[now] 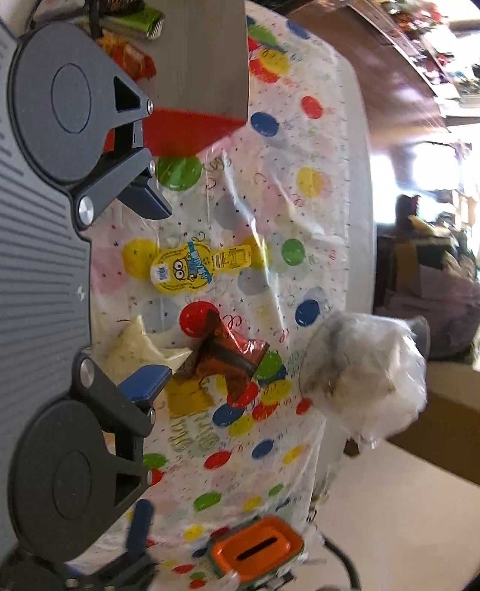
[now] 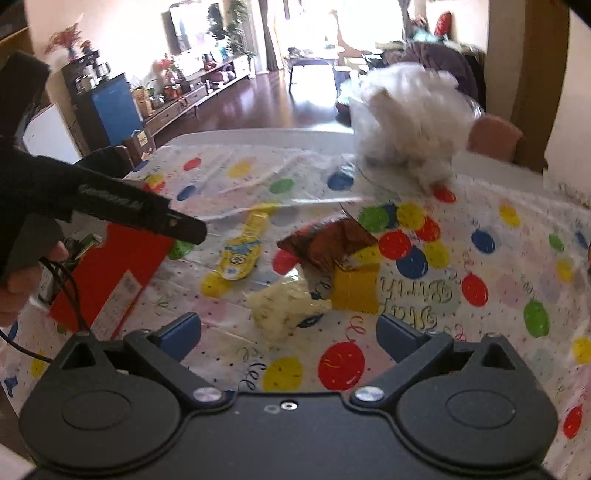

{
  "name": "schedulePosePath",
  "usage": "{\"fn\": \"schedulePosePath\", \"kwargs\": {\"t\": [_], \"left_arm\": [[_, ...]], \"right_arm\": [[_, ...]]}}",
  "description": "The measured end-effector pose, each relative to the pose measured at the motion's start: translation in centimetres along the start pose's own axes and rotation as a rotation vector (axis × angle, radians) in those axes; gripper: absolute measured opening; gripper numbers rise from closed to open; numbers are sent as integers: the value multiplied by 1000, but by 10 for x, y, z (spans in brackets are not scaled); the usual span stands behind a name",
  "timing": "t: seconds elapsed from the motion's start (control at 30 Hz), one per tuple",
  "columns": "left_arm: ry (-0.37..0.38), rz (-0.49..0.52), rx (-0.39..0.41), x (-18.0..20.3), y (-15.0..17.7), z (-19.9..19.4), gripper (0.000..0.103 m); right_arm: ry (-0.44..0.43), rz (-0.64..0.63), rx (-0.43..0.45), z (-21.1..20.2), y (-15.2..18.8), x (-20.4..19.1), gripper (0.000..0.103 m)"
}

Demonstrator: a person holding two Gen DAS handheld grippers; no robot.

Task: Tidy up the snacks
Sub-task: 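Grasp the yellow minion-shaped snack with the left tool while the right tool grasps the cream pouch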

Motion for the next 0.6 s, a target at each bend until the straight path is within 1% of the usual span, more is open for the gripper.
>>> {"fn": "schedulePosePath", "kwargs": {"t": [0.13,0.27,0.37,0.43,0.53,0.6], "left_arm": [[-29,-22,-90,0,-9,36,86],[-59,-38,-150,-3,-13,67,86],[-84,-51,-162,-7,-17,81,86],[-98,-48,-167,-8,-19,90,86],[-107,-47,-181,-9,-22,101,86],[-107,-65,-195,-11,-24,109,86]], "right_arm": [[-12,76,-43,18,-4,11,101],[-17,176,-94,41,-6,23,101],[-14,279,-137,60,-6,33,100],[-21,349,-164,72,-7,37,97],[-15,410,-197,89,-8,36,94],[-1,436,-219,99,-9,34,92]]}}
Point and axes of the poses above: each gripper's, at about its wrist camera, not at the fingertips, and z roughly the way its jaws point, x to its right, y to its underside, the point moved 4 cm from there along z, roughly the way its jaws point, and after that the axes turned 1 degree about -z, right-handed, at the moved point
